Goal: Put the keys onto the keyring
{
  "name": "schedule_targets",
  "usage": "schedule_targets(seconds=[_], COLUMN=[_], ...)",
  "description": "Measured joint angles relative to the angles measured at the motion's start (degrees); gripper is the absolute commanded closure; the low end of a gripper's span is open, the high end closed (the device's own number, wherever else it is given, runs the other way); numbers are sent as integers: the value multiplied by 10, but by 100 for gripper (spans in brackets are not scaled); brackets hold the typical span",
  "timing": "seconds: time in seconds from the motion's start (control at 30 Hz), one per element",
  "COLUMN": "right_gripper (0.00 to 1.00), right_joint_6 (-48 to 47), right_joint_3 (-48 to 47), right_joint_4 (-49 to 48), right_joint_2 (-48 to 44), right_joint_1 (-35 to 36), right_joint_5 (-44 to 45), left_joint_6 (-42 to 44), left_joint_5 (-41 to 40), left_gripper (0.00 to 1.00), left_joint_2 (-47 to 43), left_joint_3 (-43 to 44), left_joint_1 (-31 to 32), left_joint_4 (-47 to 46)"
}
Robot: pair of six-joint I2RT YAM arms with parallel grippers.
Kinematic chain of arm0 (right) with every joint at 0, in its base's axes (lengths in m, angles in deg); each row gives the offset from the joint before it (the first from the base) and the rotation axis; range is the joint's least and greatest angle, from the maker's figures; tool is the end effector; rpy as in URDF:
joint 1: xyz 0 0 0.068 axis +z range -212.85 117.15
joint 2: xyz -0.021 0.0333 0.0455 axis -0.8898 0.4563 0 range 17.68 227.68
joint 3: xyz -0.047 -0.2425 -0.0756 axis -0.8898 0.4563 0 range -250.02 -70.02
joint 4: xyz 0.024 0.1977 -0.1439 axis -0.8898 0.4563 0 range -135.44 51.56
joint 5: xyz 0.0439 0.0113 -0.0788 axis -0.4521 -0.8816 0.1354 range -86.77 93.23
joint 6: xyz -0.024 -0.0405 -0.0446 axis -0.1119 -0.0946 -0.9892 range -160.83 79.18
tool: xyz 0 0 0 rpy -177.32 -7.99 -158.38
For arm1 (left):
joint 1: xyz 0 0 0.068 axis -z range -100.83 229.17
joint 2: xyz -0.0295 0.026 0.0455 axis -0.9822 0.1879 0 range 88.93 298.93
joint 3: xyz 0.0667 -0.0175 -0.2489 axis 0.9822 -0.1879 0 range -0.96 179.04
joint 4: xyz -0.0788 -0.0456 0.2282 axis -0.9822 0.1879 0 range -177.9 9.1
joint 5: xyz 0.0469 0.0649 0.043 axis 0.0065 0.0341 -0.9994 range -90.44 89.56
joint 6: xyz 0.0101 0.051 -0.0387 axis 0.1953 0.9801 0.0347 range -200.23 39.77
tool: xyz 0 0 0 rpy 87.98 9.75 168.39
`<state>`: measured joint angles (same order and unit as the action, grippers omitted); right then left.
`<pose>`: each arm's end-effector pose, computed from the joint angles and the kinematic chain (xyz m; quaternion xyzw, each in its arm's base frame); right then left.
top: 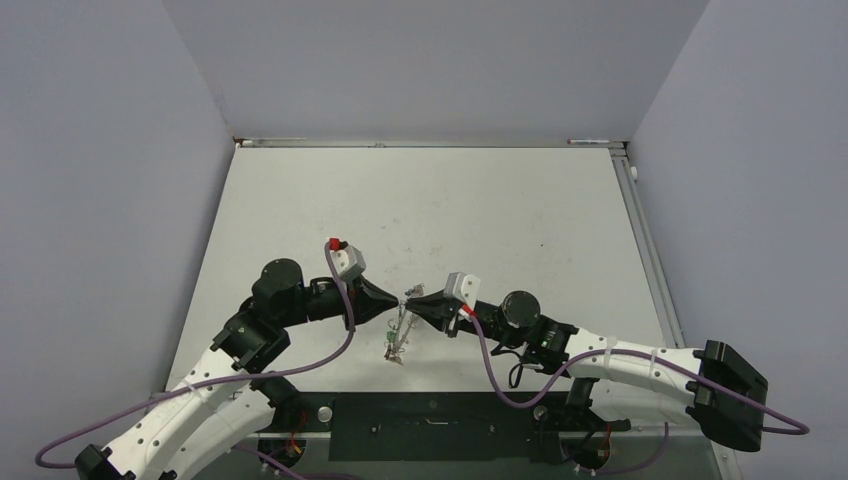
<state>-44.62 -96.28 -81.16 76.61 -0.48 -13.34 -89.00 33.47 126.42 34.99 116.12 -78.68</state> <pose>0.0977 0.2179 0.2606 -0.4593 0.5134 0.4378 0.5778 0.1158 -0.1224 0.2972 0.3597 0.6694 -0.4439 0.4748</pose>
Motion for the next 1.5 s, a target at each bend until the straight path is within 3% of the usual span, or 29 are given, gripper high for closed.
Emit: schedule_targets(seconds=[1.5], right_gripper=[95], right_joint_6=[0], right_joint_3=[0], right_joint_4=[29], right_joint_2=[-34], right_joint_1=[7], right_joint_5=[-4], left_joint_6=[0], left_joint_5=[-1], left_gripper=[100], left_joint_2=[6], left_joint_3=[0], left_joint_1=[0], left_joint_4=[0])
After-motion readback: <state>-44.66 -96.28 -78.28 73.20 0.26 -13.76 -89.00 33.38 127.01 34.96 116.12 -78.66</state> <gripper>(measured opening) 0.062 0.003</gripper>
